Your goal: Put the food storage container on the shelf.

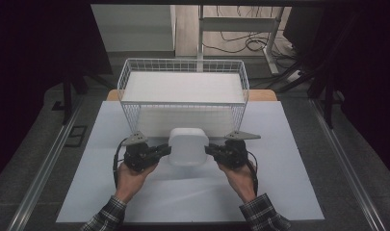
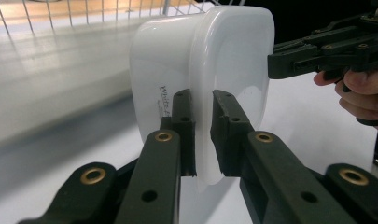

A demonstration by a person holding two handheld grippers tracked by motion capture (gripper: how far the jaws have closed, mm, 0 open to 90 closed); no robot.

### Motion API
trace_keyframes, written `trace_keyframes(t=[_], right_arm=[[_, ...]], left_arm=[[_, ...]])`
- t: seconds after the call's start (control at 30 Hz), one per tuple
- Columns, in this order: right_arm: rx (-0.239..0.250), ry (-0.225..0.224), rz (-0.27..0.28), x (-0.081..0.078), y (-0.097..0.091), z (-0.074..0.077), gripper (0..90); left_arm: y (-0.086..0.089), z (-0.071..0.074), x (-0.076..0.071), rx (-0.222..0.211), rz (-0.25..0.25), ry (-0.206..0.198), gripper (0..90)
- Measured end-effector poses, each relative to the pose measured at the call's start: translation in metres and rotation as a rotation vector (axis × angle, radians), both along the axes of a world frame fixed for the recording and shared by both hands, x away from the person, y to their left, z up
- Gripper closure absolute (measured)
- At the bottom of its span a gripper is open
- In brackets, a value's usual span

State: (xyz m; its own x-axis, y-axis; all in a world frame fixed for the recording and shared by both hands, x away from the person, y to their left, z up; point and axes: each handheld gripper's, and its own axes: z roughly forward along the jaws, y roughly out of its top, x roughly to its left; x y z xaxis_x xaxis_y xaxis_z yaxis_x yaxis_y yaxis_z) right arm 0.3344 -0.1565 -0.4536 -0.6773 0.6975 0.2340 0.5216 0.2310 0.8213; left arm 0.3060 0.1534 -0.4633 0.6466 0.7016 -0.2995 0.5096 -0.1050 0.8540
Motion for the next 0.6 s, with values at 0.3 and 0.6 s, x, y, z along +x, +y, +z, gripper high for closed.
trace_keyframes(t=[0.3, 0.6], right_arm=[[-0.027, -0.031, -0.029, 0.035, 0.009, 0.011, 76.7], [-0.054, -0.009, -0.048, 0.057, 0.020, 0.000, 76.6]], left_arm=[[0.005, -0.003, 0.039, -0.039, 0.020, 0.011, 80.3], [0.008, -0.022, 0.060, -0.045, 0.059, 0.068, 79.3]])
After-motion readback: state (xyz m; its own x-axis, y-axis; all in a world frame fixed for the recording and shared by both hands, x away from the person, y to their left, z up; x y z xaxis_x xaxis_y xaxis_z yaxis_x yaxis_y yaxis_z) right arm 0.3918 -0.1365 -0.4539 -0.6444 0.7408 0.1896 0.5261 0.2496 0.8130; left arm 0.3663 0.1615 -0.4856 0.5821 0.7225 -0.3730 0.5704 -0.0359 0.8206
